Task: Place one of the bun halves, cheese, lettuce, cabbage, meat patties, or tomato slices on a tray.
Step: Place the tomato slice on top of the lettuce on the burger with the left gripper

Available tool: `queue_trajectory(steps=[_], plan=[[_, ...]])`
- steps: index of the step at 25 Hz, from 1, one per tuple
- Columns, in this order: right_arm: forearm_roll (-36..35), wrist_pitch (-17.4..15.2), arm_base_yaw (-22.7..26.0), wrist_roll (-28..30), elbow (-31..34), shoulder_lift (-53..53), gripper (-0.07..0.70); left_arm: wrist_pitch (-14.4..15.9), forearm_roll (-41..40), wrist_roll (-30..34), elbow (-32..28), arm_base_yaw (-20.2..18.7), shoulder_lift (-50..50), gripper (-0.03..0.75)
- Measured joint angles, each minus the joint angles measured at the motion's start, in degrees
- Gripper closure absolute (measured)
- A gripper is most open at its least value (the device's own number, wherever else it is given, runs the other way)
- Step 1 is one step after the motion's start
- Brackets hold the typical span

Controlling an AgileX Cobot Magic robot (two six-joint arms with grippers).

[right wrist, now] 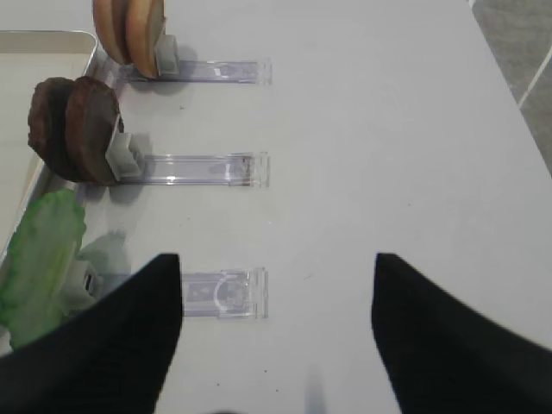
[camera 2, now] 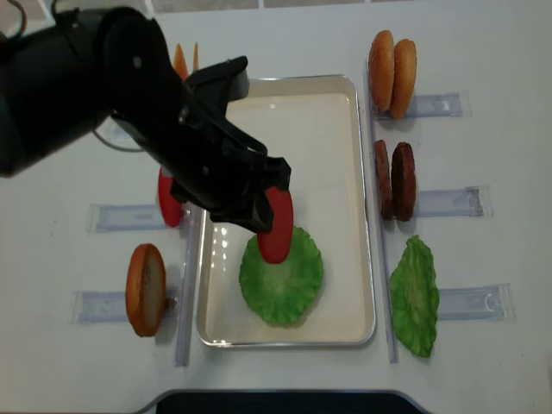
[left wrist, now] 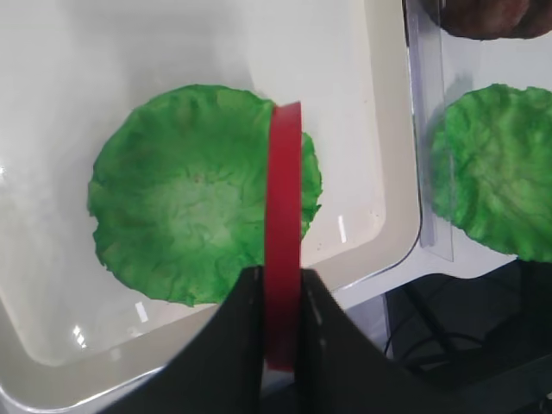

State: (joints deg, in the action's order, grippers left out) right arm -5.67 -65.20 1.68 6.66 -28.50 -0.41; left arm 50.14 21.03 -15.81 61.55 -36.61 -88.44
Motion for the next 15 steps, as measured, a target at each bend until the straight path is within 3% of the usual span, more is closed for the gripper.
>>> queue_trajectory(steps=[7, 15], plan=[[0.0, 0.0, 0.0, 0.0, 0.0, 0.0, 0.153, -8.53, 8.64, 6.69, -7.26, 0.0, 0.0, 0.659], [0.0, 0.0, 0.0, 0.0, 0.0, 0.0, 0.153, -10.82, 13.12, 10.59, -9.74, 0.0, -0.43, 0.659]])
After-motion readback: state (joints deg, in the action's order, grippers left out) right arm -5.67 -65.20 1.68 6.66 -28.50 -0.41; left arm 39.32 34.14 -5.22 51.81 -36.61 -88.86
